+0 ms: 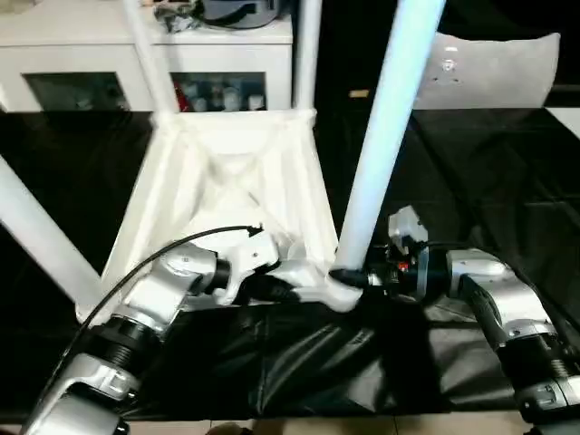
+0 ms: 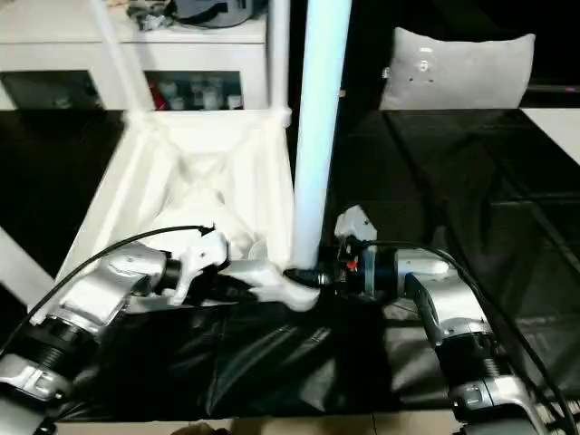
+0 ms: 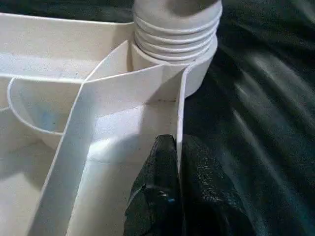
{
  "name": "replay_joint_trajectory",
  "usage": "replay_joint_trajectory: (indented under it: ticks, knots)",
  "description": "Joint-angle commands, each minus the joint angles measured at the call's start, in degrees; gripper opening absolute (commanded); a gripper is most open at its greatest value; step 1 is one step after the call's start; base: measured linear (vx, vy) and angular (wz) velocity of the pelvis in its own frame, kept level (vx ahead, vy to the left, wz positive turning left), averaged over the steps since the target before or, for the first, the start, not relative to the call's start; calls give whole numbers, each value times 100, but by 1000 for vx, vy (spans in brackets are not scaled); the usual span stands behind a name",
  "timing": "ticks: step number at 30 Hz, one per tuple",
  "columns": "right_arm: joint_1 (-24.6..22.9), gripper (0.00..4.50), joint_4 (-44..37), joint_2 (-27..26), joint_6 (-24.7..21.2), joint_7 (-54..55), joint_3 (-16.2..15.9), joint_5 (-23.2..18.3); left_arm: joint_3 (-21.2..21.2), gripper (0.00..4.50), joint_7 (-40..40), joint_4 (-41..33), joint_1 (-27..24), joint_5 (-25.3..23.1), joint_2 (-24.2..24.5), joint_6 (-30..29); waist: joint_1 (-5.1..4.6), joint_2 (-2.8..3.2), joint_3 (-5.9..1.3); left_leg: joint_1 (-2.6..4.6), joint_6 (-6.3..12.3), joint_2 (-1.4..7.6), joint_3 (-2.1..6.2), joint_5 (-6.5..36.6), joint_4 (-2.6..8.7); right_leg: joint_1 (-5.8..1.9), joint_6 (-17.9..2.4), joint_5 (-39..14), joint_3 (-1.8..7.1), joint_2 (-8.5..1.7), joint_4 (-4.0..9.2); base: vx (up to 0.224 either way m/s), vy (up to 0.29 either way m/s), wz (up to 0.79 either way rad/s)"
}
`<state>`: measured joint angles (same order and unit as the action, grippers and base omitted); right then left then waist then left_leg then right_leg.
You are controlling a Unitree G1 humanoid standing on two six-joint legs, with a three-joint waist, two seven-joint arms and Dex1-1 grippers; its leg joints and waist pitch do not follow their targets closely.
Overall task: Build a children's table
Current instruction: Rotate leg to tighten
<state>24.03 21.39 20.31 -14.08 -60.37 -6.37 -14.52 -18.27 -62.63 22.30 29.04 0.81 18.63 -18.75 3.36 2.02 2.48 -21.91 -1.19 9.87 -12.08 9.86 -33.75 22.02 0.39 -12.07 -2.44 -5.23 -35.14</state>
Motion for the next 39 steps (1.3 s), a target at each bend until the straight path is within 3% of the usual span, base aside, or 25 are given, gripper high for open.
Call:
replay_joint_trajectory:
  ticks: [1,2,5,7,9,10,13,14,15,16,19,20,23,25,27,28,30,35,39]
  knots:
    - [-36,207,129,-528,-364,1311,-8,325,151,0,686,-97,-65,250,-580,-410,8,-145,-260,92,13,335,214,1533,463,-129,-1164,-1947,218,-363,506,0,0,0]
    - [-30,206,148,-789,-503,1958,55,481,157,0,963,-159,-33,176,-797,-623,-37,-89,-250,91,-76,323,245,1646,479,-120,-1095,-2180,207,-371,519,0,0,0]
    - [31,206,248,-1218,-588,2722,116,596,125,0,1371,-41,65,56,-1188,-727,-135,-106,-251,114,-109,308,243,1870,477,-91,-967,-2407,214,-356,591,0,0,0]
    - [101,206,393,-1515,-511,3147,157,628,34,0,1622,126,146,-79,-1407,-574,-143,-98,-250,123,-96,288,252,1987,477,-80,-880,-2599,212,-356,630,0,0,0]
    - [83,272,426,-1681,-163,3167,81,680,-60,0,1902,324,248,-268,-1554,-373,-131,-84,-246,164,-116,301,257,2140,479,-43,-782,-2709,217,-359,671,0,0,0]
    - [37,272,351,-1699,-114,3150,88,693,-95,0,1932,330,259,-322,-1550,-340,-116,-85,-248,166,-116,300,264,2211,488,-48,-746,-2735,217,-352,668,0,0,0]
    - [-76,284,144,-1711,-132,3102,195,604,-75,0,1973,283,248,-363,-1547,-365,-98,-74,-258,150,-80,313,265,2167,511,-56,-752,-2495,230,-347,651,0,0,0]
    - [-147,300,13,-1660,-129,2997,262,511,-58,0,1940,249,229,-362,-1526,-350,-87,-38,-258,145,-81,314,266,2164,518,-63,-793,-2350,234,-345,637,0,0,0]
    - [-147,312,13,-1660,-129,2997,262,511,-58,0,1940,249,229,-362,-1526,-350,-88,-53,-261,143,-72,314,257,2151,520,-67,-797,-2283,236,-337,644,0,0,0]
    - [-348,318,-203,-1192,115,2414,413,325,-105,0,1651,209,139,-410,-1265,-110,-54,-74,-285,140,-10,326,258,2050,510,-99,-802,-2088,236,-346,632,0,0,0]
    - [-434,332,-237,-908,254,2115,483,269,-133,0,1507,233,95,-459,-1114,26,17,-86,-314,97,169,326,227,1665,472,-142,-953,-1389,241,-341,564,0,0,0]
    - [-539,349,-266,-236,472,1374,576,220,-264,0,935,167,-54,-440,-696,379,69,-89,-329,93,310,319,215,1371,434,-155,-1050,-1062,227,-355,534,0,0,0]
    - [-558,369,-277,102,495,979,675,172,-306,0,541,64,-141,-356,-477,468,96,-94,-343,56,517,312,191,1050,389,-194,-1210,-629,215,-356,477,0,0,0]
    - [-586,369,-300,358,605,644,679,170,-344,0,238,-27,-192,-285,-328,564,108,-107,-348,44,617,317,189,896,376,-198,-1295,-493,194,-357,449,0,0,0]
    - [-679,369,-487,738,642,-163,664,-99,-468,0,-303,-140,-231,-208,-49,703,158,-106,-352,47,665,333,190,856,358,-211,-1342,-509,182,-359,438,0,0,0]
    - [-690,369,-516,787,634,-288,659,-147,-493,0,-383,-154,-232,-204,-5,716,165,-147,-340,44,692,334,180,873,360,-208,-1339,-547,179,-345,446,0,0,0]
    - [-702,369,-567,986,633,-751,599,-293,-577,0,-678,-185,-228,-183,153,818,203,-85,-315,75,605,367,182,1061,393,-167,-1359,-871,178,-339,457,0,0,0]
    - [-553,332,-557,1223,512,-1766,303,-575,-772,0,-1412,-284,-190,-90,484,1165,239,-79,-298,113,375,391,199,1493,434,-147,-1387,-1259,181,-349,478,0,0,0]
    - [-465,305,-518,1197,427,-2100,180,-652,-874,0,-1648,-325,-163,-108,593,1285,274,-101,-292,120,282,398,197,1531,448,-145,-1377,-1328,200,-369,476,0,0,0]
